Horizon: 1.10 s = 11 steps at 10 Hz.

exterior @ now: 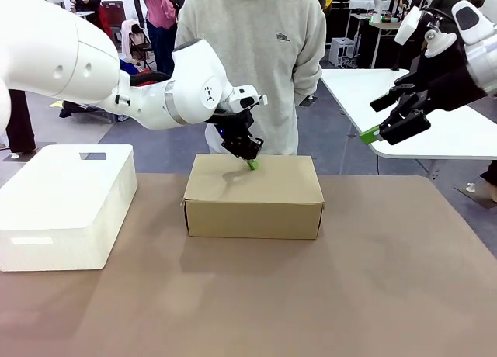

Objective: Pack the shoes into the box.
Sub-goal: Press down on the lid of the Shoes Box.

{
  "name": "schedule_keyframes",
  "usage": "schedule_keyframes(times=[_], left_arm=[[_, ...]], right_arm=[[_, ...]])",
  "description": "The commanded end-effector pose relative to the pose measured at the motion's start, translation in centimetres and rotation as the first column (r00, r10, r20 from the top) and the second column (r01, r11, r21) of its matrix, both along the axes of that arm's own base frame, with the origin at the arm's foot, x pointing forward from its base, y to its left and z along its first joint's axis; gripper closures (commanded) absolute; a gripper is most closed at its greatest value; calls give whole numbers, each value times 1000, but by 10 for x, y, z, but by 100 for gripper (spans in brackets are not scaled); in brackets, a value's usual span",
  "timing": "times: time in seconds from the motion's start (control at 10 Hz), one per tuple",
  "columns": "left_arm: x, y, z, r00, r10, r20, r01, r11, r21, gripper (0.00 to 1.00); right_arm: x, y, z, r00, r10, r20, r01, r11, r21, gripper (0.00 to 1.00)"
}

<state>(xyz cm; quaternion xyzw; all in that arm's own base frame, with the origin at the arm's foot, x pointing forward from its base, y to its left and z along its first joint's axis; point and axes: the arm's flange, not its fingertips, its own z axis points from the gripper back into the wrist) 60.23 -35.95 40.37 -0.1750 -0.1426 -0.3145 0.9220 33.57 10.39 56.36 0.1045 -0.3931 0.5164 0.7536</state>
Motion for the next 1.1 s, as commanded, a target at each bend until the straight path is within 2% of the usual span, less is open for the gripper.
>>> schedule_keyframes(times=[0.0,0.3,0.6,0.7,1.0], left_arm=[[-10,5,18,999,24,38,-25,1000,9,100],[-41,14,61,986,32,163,-37,999,27,100],[-67,25,87,970,29,241,-32,999,10,100],[-39,10,85,982,7,190,-9,1000,9,100],[-39,10,85,982,7,190,-9,1000,9,100]], right_arm=[[-1,0,-1,1000,-16,-9,16,1000,4,0],[-1,0,-1,1000,-16,-9,16,1000,4,0],[-1,0,-1,1000,-16,-9,16,1000,4,0],[-1,0,-1,1000,-16,-9,16,1000,4,0],[-1,0,-1,1000,-16,-9,16,1000,4,0]])
